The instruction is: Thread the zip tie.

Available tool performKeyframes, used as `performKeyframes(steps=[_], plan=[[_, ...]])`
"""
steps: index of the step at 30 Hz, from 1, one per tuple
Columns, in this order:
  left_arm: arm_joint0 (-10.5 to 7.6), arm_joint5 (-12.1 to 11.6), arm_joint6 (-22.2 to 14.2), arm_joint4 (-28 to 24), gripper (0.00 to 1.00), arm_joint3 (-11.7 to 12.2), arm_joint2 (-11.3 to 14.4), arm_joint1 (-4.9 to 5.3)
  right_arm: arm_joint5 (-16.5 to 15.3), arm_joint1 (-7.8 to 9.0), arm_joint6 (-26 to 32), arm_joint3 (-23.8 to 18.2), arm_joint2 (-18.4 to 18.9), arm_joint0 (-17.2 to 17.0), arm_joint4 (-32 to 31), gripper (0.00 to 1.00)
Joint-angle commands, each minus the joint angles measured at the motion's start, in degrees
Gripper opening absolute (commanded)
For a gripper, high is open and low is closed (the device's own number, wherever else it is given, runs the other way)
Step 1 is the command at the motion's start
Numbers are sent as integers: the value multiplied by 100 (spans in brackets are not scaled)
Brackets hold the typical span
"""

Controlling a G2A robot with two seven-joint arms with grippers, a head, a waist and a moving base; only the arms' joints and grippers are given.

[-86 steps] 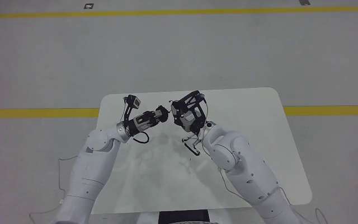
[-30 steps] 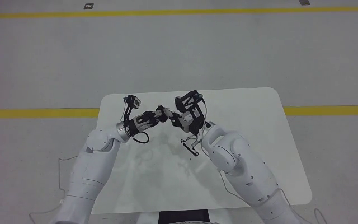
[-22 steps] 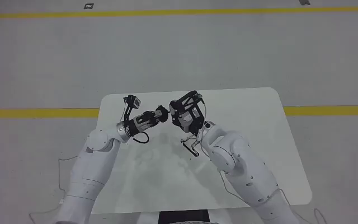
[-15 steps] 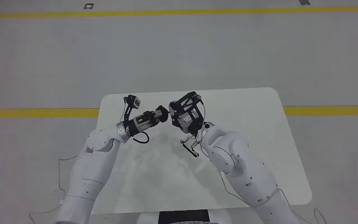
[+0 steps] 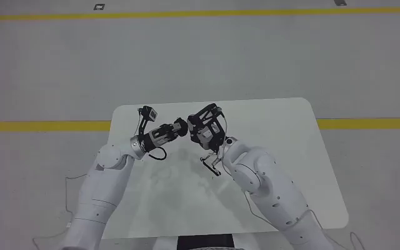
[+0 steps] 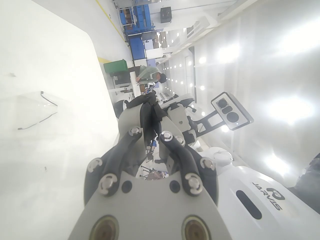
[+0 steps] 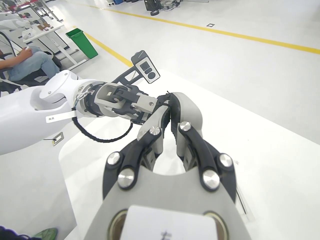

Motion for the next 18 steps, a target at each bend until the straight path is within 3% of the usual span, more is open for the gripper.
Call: performKeyframes(steps=[1,5,6,7,11,18], plan=[[0,0,0,0,0,0,0,0,3,-3,3,13,-5,6,2,0],[0,0,0,0,0,0,0,0,-11,-6,0,14,-9,0,12,0],[0,0,0,0,0,0,0,0,4,-5,-10,1,5,-9,10,39],[0,0,0,0,0,0,0,0,35,-3,-36,-39,30,-28,-9,100],[0,0,0,0,0,0,0,0,77,24,-125,-229,154,-170,-109,100],[0,0,0,0,0,0,0,0,-140,131,-203,-490,517,-630,-373,100]])
